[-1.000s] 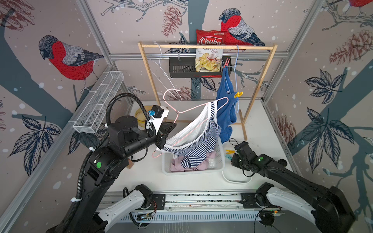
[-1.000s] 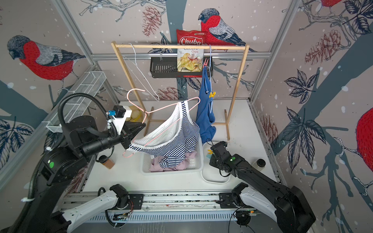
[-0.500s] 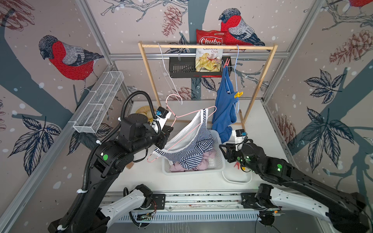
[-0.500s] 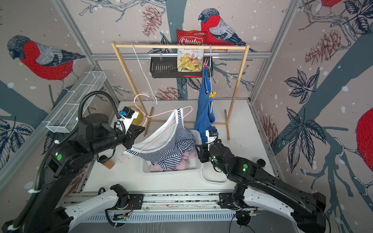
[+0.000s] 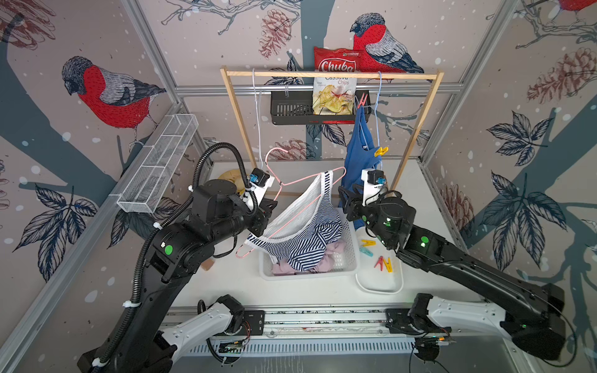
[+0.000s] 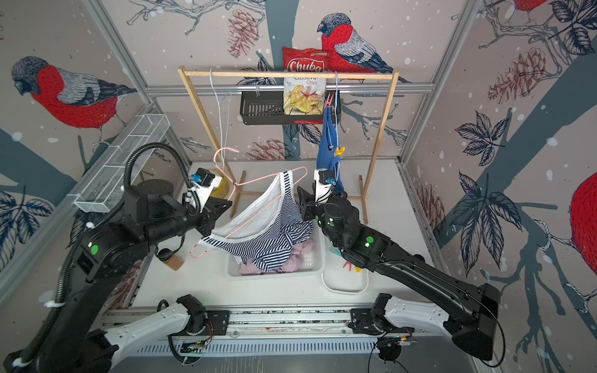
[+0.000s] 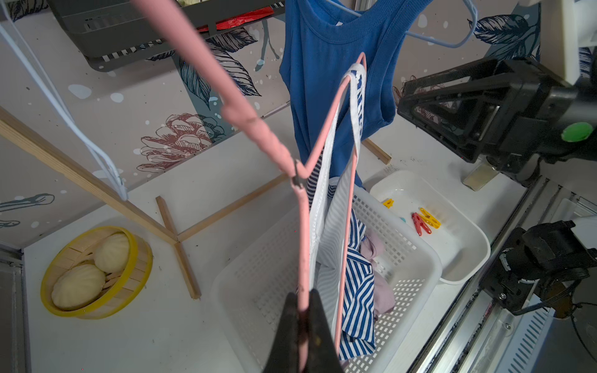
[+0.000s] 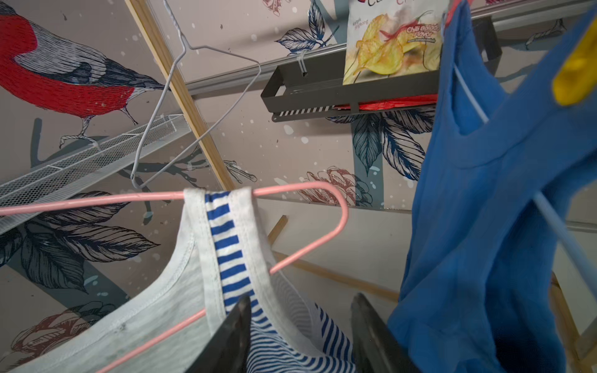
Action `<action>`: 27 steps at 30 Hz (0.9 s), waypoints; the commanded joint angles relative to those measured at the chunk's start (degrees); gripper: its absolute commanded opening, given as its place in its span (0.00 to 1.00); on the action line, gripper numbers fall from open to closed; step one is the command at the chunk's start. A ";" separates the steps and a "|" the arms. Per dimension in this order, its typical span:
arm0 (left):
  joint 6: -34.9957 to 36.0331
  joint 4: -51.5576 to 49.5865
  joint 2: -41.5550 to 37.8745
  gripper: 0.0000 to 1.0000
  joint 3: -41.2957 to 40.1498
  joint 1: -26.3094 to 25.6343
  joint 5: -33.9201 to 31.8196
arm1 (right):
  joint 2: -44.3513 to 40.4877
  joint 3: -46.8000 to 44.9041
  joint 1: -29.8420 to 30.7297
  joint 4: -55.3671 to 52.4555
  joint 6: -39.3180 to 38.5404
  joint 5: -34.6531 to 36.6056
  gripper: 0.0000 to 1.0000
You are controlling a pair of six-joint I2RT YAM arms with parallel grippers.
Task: Remove the clothespins securing tank tops to the hanger
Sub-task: Place the clothespin in the storage box, then remove the tank top from the hanger.
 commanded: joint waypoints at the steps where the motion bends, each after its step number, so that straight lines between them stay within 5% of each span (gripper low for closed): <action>1: 0.52 3.51 0.50 0.00 0.87 0.01 0.09 | 1.80 2.17 -0.61 4.23 -4.14 -9.25 0.51; 21: 1.81 5.50 -0.14 0.00 -0.89 0.03 0.26 | 9.62 7.99 -6.34 6.49 -9.47 -21.08 0.50; 27: 2.29 6.06 0.41 0.00 -0.88 -0.01 0.35 | 12.03 8.97 -6.76 5.01 -9.76 -17.63 0.34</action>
